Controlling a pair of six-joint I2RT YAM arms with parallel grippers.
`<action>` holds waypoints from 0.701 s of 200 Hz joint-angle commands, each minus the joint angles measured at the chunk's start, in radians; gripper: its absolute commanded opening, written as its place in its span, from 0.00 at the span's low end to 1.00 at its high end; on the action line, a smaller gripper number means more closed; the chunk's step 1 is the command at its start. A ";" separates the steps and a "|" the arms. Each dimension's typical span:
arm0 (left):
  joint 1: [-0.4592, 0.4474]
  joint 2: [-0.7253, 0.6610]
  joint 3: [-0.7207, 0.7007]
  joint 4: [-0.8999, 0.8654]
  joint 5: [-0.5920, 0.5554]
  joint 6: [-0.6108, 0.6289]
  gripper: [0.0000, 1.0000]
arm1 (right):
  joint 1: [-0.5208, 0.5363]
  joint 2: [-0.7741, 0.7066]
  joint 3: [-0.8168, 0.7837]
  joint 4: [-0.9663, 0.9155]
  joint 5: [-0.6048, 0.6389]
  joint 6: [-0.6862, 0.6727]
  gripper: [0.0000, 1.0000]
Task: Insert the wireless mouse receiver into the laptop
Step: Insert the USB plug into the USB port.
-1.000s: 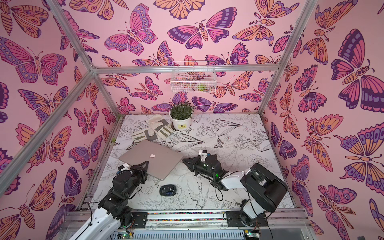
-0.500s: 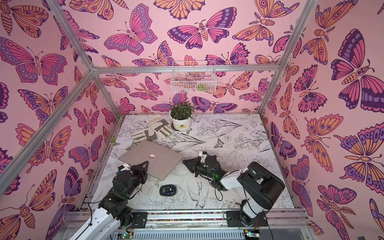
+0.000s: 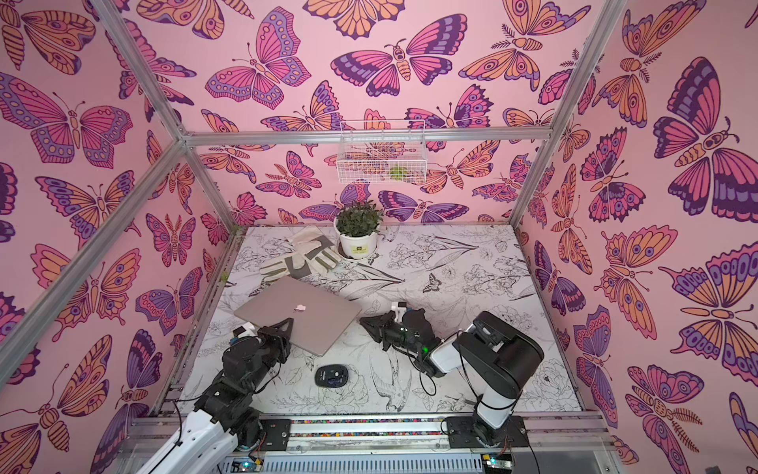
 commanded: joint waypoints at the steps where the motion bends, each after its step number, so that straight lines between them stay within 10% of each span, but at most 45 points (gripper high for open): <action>1: -0.001 -0.034 0.009 0.168 -0.003 0.012 0.00 | 0.006 0.008 0.032 0.028 0.000 0.007 0.00; 140: -0.001 -0.028 0.012 0.168 -0.001 0.006 0.00 | 0.005 0.034 0.029 0.049 -0.004 0.012 0.00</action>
